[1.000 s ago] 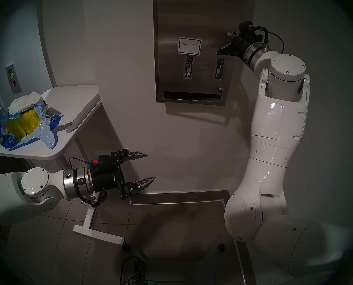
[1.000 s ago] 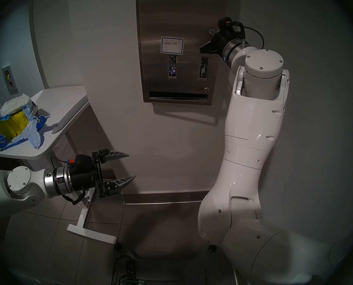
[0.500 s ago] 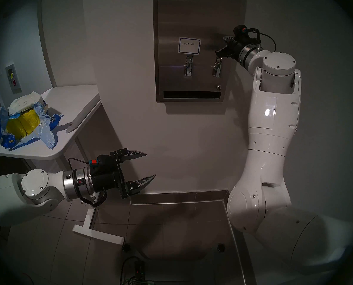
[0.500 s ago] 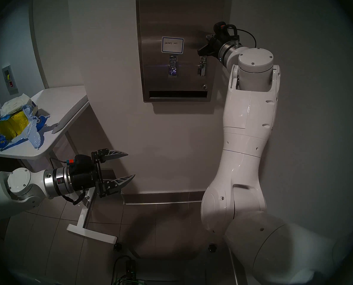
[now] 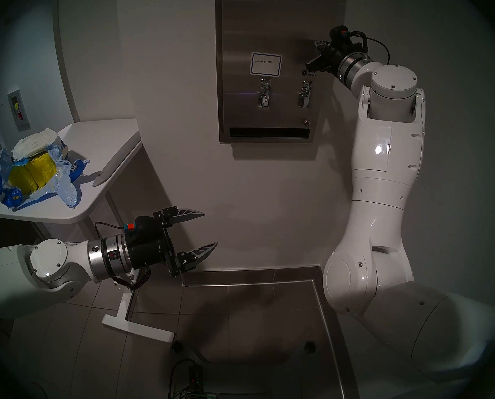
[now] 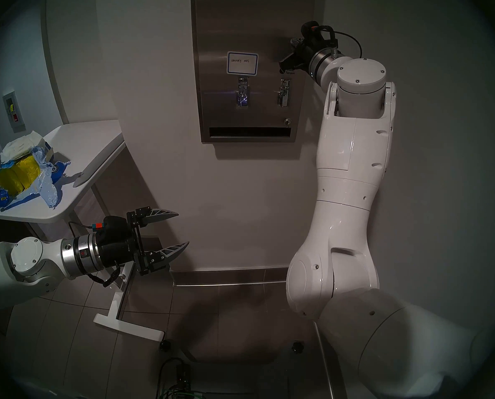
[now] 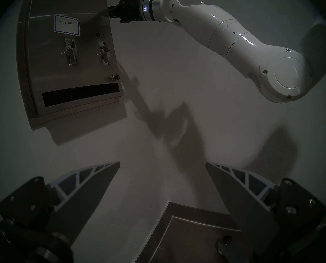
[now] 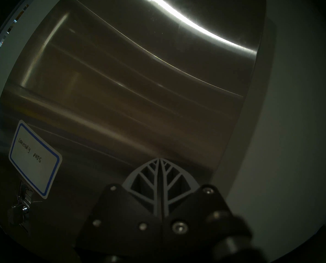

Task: Open the dispenser door, put the pads inside, close the door

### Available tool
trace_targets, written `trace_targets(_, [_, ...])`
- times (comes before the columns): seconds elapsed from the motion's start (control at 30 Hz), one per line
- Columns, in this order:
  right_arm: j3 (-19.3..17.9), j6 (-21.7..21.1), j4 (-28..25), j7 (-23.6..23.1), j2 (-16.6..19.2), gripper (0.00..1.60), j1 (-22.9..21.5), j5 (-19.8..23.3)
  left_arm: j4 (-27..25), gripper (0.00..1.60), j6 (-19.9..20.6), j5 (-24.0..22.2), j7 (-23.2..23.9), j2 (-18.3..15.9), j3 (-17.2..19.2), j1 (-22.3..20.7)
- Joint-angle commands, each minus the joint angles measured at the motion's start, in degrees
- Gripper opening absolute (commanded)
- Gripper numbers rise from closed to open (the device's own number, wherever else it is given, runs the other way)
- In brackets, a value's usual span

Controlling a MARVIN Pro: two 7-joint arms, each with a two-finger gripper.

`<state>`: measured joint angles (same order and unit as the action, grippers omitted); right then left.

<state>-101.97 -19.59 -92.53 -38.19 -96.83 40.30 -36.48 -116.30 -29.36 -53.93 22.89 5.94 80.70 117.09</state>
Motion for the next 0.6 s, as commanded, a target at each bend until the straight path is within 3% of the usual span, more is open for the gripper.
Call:
trace_targets(0.0, [-1.5,0.6,0.9,1.5,1.9,0.00,-3.1,-0.6,-0.8,1.60,-1.9,0.1,-0.5,-0.1,1.5,0.4])
trace_targets(0.57, [-7.5,2.1,1.3,2.6,5.1,0.00,-2.6,-2.0,-1.0,1.60,-3.8,0.2,-2.3,-0.1,2.3,2.2])
